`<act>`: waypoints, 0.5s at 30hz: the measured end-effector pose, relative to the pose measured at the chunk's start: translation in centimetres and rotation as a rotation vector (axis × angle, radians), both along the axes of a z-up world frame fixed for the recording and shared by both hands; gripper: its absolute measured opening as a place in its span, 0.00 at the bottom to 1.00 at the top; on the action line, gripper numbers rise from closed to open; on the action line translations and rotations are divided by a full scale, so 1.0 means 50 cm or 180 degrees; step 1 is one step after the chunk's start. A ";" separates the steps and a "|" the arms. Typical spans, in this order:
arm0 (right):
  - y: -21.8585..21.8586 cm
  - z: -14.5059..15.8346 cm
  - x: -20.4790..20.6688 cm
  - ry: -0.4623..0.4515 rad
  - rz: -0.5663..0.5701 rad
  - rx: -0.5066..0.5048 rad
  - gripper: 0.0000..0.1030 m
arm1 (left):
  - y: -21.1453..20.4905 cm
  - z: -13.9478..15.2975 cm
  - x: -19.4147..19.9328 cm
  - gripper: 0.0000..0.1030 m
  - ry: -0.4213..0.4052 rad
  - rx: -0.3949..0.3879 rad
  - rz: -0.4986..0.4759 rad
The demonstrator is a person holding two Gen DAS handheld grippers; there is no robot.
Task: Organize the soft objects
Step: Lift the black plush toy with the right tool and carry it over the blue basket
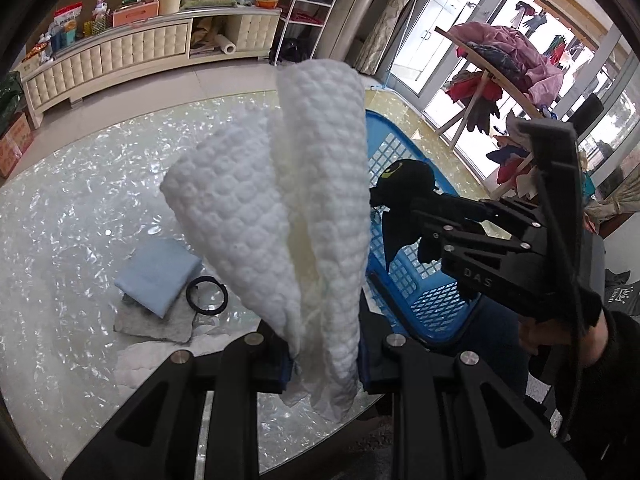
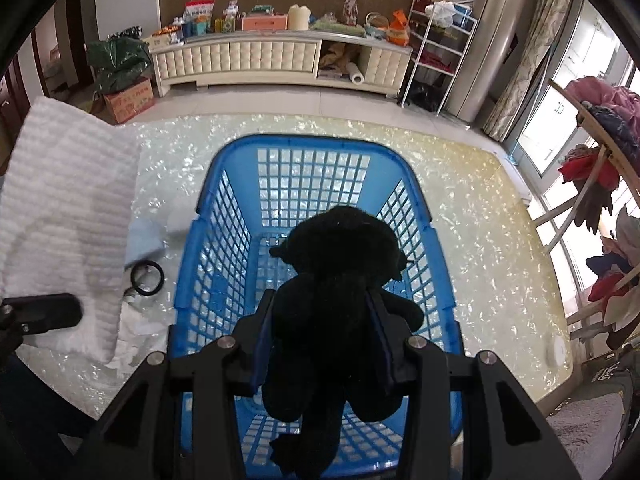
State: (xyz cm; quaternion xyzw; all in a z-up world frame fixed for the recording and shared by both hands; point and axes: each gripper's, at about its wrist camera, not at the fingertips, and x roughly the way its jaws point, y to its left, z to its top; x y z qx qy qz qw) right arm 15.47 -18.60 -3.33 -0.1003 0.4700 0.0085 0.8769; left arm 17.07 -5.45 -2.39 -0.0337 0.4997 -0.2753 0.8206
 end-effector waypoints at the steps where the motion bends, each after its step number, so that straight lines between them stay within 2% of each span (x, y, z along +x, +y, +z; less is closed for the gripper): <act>1: 0.003 -0.009 0.007 0.0042 0.0007 -0.0024 0.39 | 0.000 -0.002 0.003 0.22 0.0013 -0.0001 0.0002; 5: -0.004 -0.023 0.029 0.0149 0.0011 -0.0003 0.39 | 0.005 -0.010 0.011 0.22 0.0071 -0.0006 0.0024; 12: 0.002 -0.034 0.039 0.0165 0.0042 -0.0021 0.39 | 0.002 -0.010 0.016 0.22 0.0105 -0.0030 0.0061; 15: -0.002 -0.041 0.043 0.0218 0.0020 -0.0046 0.44 | 0.002 -0.012 0.015 0.22 0.0113 -0.0033 0.0058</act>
